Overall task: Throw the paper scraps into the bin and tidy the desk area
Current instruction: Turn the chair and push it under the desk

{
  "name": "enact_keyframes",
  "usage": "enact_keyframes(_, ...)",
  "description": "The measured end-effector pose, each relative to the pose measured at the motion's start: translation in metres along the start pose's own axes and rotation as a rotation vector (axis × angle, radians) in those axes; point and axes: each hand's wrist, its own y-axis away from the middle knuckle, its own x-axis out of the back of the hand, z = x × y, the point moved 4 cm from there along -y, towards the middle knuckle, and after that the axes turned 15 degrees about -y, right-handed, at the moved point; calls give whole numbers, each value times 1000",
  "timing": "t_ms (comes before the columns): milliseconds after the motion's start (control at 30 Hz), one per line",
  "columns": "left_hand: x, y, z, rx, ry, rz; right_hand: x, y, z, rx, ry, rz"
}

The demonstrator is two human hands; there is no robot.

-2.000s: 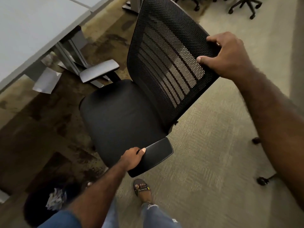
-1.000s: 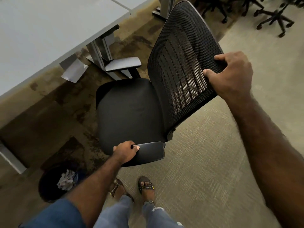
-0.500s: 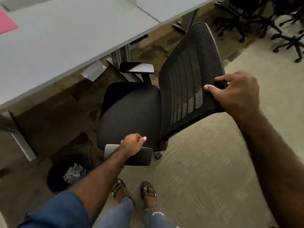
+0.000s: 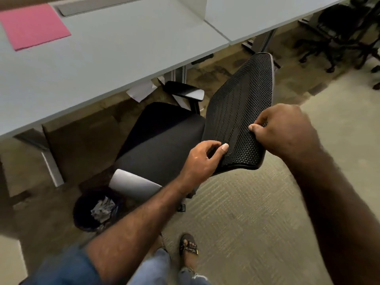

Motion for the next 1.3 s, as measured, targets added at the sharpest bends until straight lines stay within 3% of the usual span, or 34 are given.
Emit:
enact_keyframes(267, 53, 35, 21, 111, 87, 161, -18, 3, -49, 96, 20, -200)
enact_keyframes(500, 88, 61, 35, 145, -255, 394, -30, 8, -95, 230, -35, -342)
enact_keyframes(633, 104, 74, 28, 186, -470, 477, -38, 3, -109, 235, -208, -427)
enact_keyframes(733, 118, 77, 15, 202, -520, 511, -43, -6, -113, 288, -331, -402)
enact_keyframes(900, 139, 82, 5, 177, -497, 547, -51, -32, -113, 428, -355, -200)
enact_keyframes(1300, 193, 77, -28, 172, -418, 528, -85, -70, -125, 456, -412, -164)
